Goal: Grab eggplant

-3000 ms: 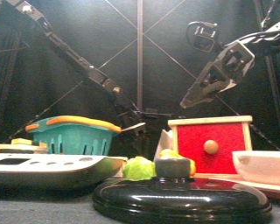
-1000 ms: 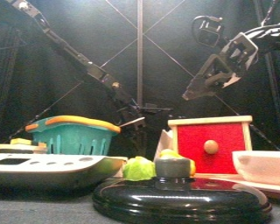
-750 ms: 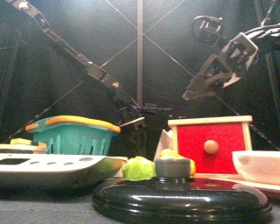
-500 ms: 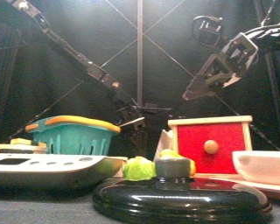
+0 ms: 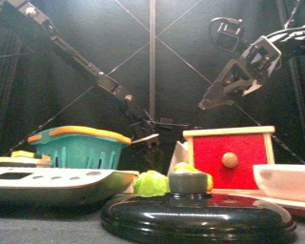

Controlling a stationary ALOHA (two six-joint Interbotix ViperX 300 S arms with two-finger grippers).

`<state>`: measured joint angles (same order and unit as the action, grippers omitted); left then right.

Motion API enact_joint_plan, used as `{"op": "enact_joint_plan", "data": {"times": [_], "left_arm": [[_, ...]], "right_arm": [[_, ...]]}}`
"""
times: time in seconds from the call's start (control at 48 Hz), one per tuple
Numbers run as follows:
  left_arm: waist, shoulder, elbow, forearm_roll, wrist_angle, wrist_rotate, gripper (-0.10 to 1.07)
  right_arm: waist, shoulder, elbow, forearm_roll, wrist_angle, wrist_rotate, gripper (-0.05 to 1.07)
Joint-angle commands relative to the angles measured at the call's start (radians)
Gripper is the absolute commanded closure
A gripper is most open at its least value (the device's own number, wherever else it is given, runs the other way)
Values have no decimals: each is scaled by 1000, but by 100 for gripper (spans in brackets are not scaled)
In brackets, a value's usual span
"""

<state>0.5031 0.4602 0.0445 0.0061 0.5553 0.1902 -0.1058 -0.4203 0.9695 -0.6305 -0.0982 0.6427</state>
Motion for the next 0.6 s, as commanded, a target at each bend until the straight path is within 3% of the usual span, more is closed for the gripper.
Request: {"op": "enact_joint_plan", "data": {"times": [0.0, 0.583], "left_arm": [[5, -17, -31, 3, -3, -2, -2], [6, 11, -35, 0, -9, -2, -2]], "right_arm": [[-2, -8, -17, -2, -8, -2, 22], [-2, -6, -17, 0, -8, -2, 22]]}}
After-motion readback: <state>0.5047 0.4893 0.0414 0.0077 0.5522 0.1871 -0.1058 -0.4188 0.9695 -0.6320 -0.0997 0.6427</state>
